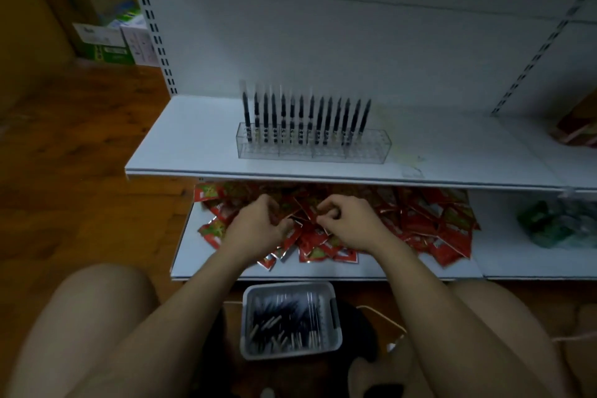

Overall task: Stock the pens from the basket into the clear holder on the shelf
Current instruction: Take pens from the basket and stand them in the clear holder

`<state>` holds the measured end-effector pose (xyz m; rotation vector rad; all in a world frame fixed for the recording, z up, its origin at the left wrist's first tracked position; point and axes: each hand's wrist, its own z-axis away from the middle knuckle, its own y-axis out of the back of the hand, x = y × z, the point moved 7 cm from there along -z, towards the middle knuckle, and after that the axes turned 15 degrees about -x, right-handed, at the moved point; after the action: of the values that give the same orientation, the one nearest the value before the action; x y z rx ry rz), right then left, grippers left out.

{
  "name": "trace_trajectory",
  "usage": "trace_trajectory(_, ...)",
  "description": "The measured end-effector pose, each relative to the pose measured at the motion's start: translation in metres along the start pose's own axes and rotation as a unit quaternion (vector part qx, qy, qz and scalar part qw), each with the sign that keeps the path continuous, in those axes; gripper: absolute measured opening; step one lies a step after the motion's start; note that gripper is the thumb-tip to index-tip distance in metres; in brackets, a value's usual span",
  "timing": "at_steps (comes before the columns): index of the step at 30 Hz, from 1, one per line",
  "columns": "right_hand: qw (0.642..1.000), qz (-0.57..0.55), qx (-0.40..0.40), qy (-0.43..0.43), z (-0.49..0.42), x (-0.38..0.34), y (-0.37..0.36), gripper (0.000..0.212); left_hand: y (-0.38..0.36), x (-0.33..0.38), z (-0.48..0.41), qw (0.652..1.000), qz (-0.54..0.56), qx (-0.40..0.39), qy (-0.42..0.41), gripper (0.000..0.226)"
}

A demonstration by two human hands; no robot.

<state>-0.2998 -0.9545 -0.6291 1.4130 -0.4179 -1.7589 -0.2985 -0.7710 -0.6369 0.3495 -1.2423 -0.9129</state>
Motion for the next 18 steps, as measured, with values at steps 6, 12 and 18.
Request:
trace_trajectory(6, 0.979, 0.063, -0.184, -0.067, -0.023, 0.033, -0.079, 0.028, -0.049, -0.051, -0.006, 0.990, -0.078, -0.102, 0.053, 0.043)
trace_trajectory(12, 0.957, -0.015, -0.218, -0.193, -0.014, 0.111, -0.170, 0.019, -0.060, -0.070, -0.033, 0.977, -0.089, -0.186, 0.055, 0.045)
trace_trajectory(18, 0.907, 0.011, -0.343, -0.246, -0.011, 0.151, -0.239, 0.030, -0.094, -0.103, -0.037, 0.956, -0.124, -0.251, 0.086, 0.055)
